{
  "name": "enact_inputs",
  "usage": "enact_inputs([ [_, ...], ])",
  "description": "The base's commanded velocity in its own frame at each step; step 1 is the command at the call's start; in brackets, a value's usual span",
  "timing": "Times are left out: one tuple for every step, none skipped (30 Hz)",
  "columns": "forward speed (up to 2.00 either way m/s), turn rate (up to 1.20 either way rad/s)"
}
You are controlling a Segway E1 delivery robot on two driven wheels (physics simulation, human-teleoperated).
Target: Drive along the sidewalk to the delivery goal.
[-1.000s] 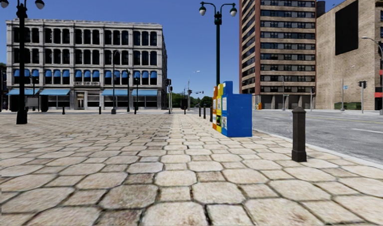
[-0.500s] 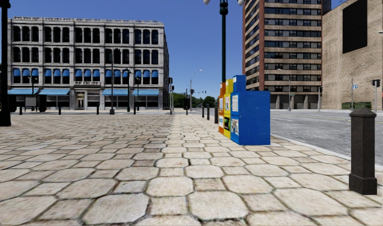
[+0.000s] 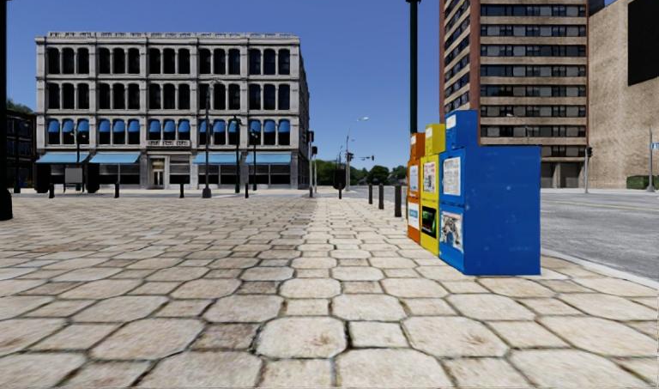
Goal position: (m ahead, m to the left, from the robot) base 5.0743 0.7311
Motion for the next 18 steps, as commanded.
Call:
enact_inputs([
  [1.97,0.30],
  [1.97,0.30],
  [1.97,0.30],
  [1.97,0.30],
  [1.97,0.30],
  [1.97,0.30],
  [1.97,0.30],
  [1.97,0.30],
  [1.97,0.30],
  [1.97,0.30],
  [1.97,0.30],
  [1.97,0.30],
  [1.97,0.30],
  [1.97,0.30],
  [1.97,0.30],
  [1.97,0.30],
  [1.97,0.30],
  [1.97,0.30],
])
